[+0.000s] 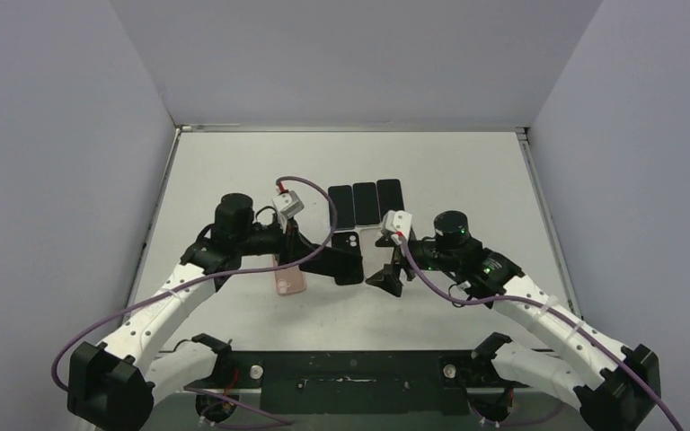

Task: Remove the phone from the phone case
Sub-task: Place the phone at the center of the board.

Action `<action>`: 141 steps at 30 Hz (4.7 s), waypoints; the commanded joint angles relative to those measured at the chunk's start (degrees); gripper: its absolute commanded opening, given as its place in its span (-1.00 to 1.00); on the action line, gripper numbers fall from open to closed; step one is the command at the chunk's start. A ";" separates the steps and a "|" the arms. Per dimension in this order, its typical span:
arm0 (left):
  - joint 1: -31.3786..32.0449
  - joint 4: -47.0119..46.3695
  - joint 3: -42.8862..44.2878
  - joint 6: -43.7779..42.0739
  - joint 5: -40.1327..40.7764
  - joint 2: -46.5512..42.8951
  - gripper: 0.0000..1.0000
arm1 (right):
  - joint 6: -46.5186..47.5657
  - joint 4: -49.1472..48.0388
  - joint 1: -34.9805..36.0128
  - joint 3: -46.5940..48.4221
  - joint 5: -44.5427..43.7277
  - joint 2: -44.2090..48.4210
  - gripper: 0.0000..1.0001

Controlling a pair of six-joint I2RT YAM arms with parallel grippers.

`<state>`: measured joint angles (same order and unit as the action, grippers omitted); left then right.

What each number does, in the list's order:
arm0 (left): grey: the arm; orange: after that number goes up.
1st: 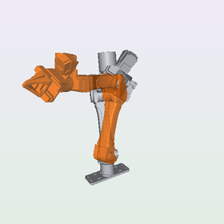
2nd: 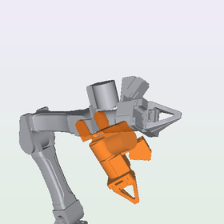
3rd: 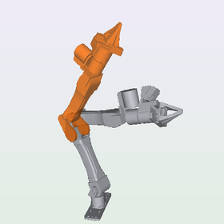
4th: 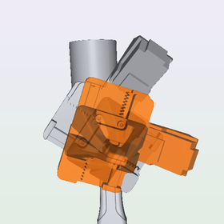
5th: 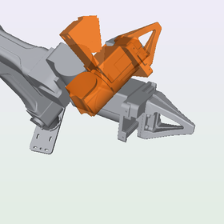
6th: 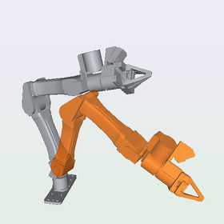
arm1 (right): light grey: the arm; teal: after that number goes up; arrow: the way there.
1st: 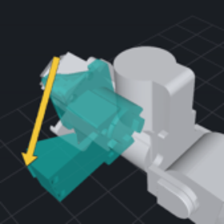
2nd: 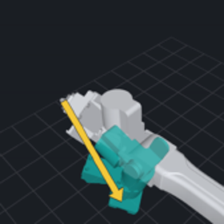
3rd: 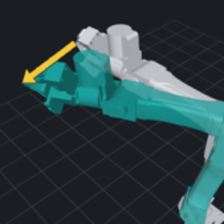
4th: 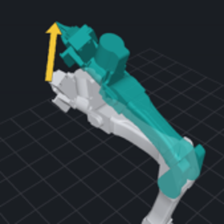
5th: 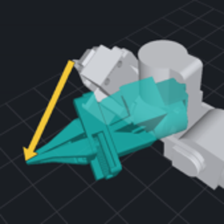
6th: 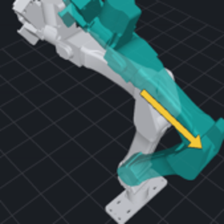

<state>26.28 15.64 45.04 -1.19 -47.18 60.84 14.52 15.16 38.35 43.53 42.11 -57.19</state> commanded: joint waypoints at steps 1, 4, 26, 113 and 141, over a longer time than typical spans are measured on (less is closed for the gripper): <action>-5.66 -23.11 -7.19 24.48 7.24 -5.07 -1.00 | -7.31 -14.00 -0.82 -5.92 -10.24 7.93 0.86; -6.42 -30.00 -11.70 33.16 16.92 -7.58 -1.00 | -11.49 -19.45 -1.44 -10.23 -17.86 12.08 1.00; -4.65 -59.07 -22.78 60.08 60.80 9.08 -1.00 | -25.95 -45.40 -2.40 -38.05 -59.08 32.30 1.00; -3.24 -45.38 1.62 38.59 48.33 40.28 0.48 | -24.75 -47.15 -2.58 -40.13 -65.76 28.31 1.00; -3.42 -44.29 1.46 41.26 46.70 37.58 0.49 | -24.53 -47.72 -2.58 -39.79 -64.83 26.60 1.00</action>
<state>23.03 -27.97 46.94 40.34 -0.51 104.33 -10.74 -29.93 36.29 1.58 -23.49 -30.24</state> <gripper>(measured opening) 0.743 0.999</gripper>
